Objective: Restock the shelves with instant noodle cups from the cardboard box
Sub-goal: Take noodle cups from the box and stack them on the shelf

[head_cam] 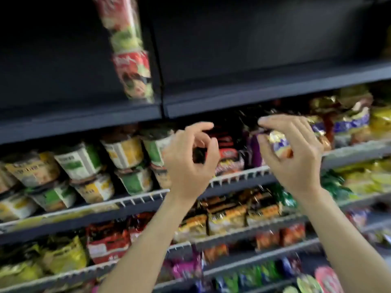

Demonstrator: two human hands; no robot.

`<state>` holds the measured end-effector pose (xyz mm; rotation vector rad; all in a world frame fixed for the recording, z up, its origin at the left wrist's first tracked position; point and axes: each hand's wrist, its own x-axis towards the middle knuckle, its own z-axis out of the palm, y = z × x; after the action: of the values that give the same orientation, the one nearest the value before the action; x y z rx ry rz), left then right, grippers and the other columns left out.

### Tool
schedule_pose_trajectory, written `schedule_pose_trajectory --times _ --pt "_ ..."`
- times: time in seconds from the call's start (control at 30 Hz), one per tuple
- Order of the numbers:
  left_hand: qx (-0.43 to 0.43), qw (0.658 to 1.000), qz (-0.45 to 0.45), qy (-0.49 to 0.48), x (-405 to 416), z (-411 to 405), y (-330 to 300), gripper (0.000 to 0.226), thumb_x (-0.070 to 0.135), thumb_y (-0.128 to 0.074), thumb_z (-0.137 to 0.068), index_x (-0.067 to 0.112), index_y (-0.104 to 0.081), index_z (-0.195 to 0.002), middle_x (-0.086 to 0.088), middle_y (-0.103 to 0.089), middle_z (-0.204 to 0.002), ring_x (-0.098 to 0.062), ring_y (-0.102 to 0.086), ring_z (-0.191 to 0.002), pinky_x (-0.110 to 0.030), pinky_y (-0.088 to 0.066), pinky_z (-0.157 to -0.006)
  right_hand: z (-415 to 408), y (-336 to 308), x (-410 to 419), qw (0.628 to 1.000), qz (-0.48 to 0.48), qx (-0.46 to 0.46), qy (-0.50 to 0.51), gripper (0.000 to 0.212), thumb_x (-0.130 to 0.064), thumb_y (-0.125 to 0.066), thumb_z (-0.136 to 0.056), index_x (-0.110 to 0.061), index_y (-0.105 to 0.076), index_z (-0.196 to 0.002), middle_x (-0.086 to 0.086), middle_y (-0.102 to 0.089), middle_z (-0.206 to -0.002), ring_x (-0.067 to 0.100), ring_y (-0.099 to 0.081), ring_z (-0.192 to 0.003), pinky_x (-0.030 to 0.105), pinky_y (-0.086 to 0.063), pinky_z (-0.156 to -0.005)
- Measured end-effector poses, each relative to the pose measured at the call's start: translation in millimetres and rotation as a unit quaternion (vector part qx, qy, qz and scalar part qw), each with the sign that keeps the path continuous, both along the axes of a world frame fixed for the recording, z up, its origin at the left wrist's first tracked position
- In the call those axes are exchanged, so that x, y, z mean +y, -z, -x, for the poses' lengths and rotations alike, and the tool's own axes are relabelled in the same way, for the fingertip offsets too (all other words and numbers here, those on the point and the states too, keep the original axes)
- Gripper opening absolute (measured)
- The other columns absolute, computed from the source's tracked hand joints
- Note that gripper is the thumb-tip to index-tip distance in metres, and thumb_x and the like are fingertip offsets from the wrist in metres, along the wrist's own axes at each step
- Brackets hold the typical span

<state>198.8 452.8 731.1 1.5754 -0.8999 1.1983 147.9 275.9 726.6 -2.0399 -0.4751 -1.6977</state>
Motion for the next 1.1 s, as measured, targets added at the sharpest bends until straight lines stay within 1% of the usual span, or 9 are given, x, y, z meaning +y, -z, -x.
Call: schedule_pose_trajectory --times 0.13,0.27,0.4,0.47,0.53,0.7,0.8,0.9,1.1 --pt "0.158 0.968 -0.179 0.079 -59.0 66.6 93.8 0.026 0.031 -0.051 -0.091 0.015 -0.063 -0.107 0.013 -0.060 -0.085 -0.006 -0.057 -0.077 -0.019 -0.047 -0.068 98.1 101.9 -57.3 0.982 0.015 0.185 0.030 0.018 -0.012 -0.058 -0.090 -0.002 -0.068 -0.100 0.005 -0.067 -0.097 0.019 -0.060 -0.094 0.025 -0.046 -0.088" --pt "0.296 0.849 -0.430 0.081 -114.4 108.2 195.5 0.038 0.043 -0.054 -0.088 0.026 -0.055 -0.121 0.010 -0.060 -0.114 -0.010 -0.047 -0.111 -0.024 -0.041 -0.084 185.9 211.1 -106.3 0.908 -0.039 0.412 0.060 0.027 -0.030 -0.056 -0.088 -0.010 -0.071 -0.096 0.004 -0.068 -0.090 0.021 -0.057 -0.091 0.026 -0.043 -0.084" --pt "0.387 0.718 -0.568 0.113 -162.8 127.8 286.9 0.036 0.039 -0.058 -0.085 0.025 -0.058 -0.118 0.005 -0.062 -0.117 -0.017 -0.052 -0.114 -0.032 -0.042 -0.090 258.4 303.8 -151.2 0.796 -0.133 0.585 0.084 0.026 -0.036 -0.060 -0.082 -0.017 -0.070 -0.098 0.004 -0.070 -0.089 0.029 -0.064 -0.084 0.033 -0.049 -0.077" --pt "0.455 0.649 -0.593 0.143 -188.9 133.2 323.6 0.038 0.041 -0.058 -0.081 0.022 -0.061 -0.115 -0.001 -0.066 -0.113 -0.022 -0.058 -0.108 -0.036 -0.047 -0.088 286.7 343.6 -170.7 0.723 -0.179 0.653 0.137 0.025 -0.028 -0.067 -0.083 -0.018 -0.068 -0.105 0.006 -0.070 -0.099 0.031 -0.064 -0.094 0.037 -0.050 -0.078" --pt "0.516 0.607 -0.584 0.158 -217.2 134.7 361.0 0.044 0.044 -0.057 -0.076 0.019 -0.064 -0.111 -0.004 -0.069 -0.107 -0.024 -0.063 -0.103 -0.038 -0.049 -0.086 306.5 379.3 -186.8 0.649 -0.226 0.701 0.191 0.030 -0.024 -0.067 -0.085 -0.020 -0.064 -0.114 0.003 -0.067 -0.111 0.028 -0.059 -0.107 0.038 -0.049 -0.082" --pt "0.581 0.575 -0.550 0.172 -302.4 139.2 439.8 0.032 0.023 -0.067 -0.083 0.014 -0.063 -0.114 -0.001 -0.070 -0.108 -0.017 -0.064 -0.102 -0.028 -0.049 -0.086 324.7 454.3 -229.7 0.537 -0.346 0.728 0.250 0.036 -0.020 -0.063 -0.087 -0.020 -0.059 -0.123 0.002 -0.064 -0.117 0.026 -0.059 -0.108 0.033 -0.046 -0.084" --pt "0.573 0.577 -0.554 0.178 -345.4 142.9 490.8 0.032 0.025 -0.066 -0.083 0.018 -0.063 -0.114 0.003 -0.069 -0.108 -0.016 -0.063 -0.101 -0.035 -0.051 -0.086 315.1 506.2 -252.7 0.525 -0.391 0.710 0.258 0.034 -0.018 -0.064 -0.087 -0.016 -0.060 -0.121 0.006 -0.065 -0.115 0.027 -0.061 -0.106 0.034 -0.045 -0.084" --pt "0.537 0.563 -0.607 0.164 -367.5 146.8 552.6 0.039 0.033 -0.063 -0.083 0.024 -0.057 -0.121 0.005 -0.063 -0.118 -0.018 -0.057 -0.109 -0.034 -0.049 -0.086 296.4 562.1 -271.8 0.529 -0.373 0.722 0.243 0.039 -0.019 -0.062 -0.088 -0.016 -0.057 -0.127 0.007 -0.059 -0.124 0.027 -0.055 -0.114 0.035 -0.043 -0.085" --pt "0.507 0.454 -0.726 0.101 -364.7 149.5 690.1 0.070 0.051 -0.066 -0.079 0.026 -0.035 -0.137 -0.003 -0.043 -0.136 -0.025 -0.041 -0.124 -0.041 -0.042 -0.093 263.5 691.9 -308.4 0.550 -0.237 0.777 0.197 0.073 -0.011 -0.070 -0.078 -0.019 -0.038 -0.143 0.014 -0.029 -0.152 0.035 -0.029 -0.136 0.043 -0.033 -0.106"
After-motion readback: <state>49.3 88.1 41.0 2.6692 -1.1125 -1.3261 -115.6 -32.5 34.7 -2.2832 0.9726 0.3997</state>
